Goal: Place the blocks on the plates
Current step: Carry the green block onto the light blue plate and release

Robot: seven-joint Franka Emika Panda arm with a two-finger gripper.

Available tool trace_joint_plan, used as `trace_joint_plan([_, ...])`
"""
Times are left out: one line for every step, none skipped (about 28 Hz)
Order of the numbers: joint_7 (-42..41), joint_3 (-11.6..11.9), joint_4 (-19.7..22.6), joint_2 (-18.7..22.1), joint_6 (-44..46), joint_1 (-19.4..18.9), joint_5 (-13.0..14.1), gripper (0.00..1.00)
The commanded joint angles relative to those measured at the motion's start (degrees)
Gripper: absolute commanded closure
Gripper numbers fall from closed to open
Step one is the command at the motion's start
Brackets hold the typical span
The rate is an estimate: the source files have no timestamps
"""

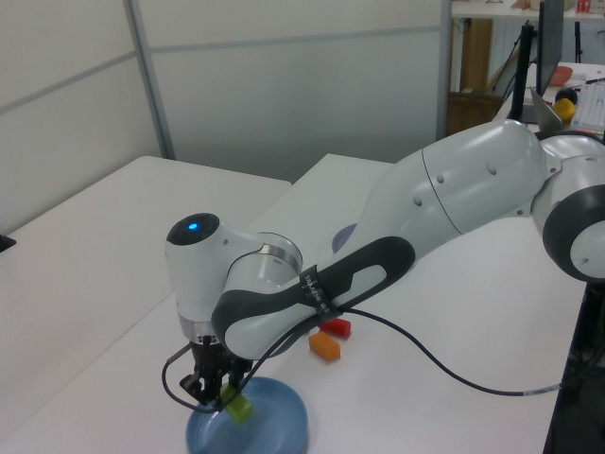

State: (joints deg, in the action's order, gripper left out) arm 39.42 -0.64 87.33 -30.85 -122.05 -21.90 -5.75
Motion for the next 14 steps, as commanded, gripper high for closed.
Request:
trace_joint_plan([-1.45, 0.28, 0.83, 0.7, -1.08, 0.1, -0.14, 0.0])
trace_joint_plan([-1.36, 0.28, 0.83, 0.7, -0.91, 0.1, -0.14, 0.0])
trace_joint_plan([-1.36, 0.37, 0.83, 0.88, -0.91, 0.19, -0.05, 0.0])
trace_joint_plan([-1.36, 0.46, 0.83, 0.97, -0.82, 0.19, -0.05, 0.0])
trace_joint_plan([-1.36, 0.72, 1.0, 1.23, -0.73, 0.28, -0.05, 0.0])
trace_joint_plan([-1.36, 0.81, 1.0, 1.23, -0.64, 0.37, -0.05, 0.0])
trace_joint_plan([-1.01, 0.9, 1.09, 1.23, -0.56, 0.37, 0.03, 0.0])
trace_joint_plan([-0.66, 0.99, 1.18, 1.23, -0.12, 0.37, 0.04, 0.0])
trace_joint_plan([-0.31, 0.99, 1.18, 1.32, 0.84, 0.45, 0.04, 0.0])
trace_joint_plan([0.13, 1.07, 1.18, 1.41, 2.16, 0.54, 0.04, 0.0])
trace_joint_plan([1.53, 1.42, 1.18, 1.76, 6.17, 1.06, 0.04, 0.0])
trace_joint_plan([2.24, 1.69, 1.18, 1.93, 8.56, 1.16, 0.04, 0.0])
trace_joint_plan([2.68, 1.95, 1.18, 2.11, 10.76, 1.42, -0.05, 0.0])
trace_joint_plan([2.68, 2.22, 1.18, 2.2, 12.7, 1.77, 0.03, 0.0])
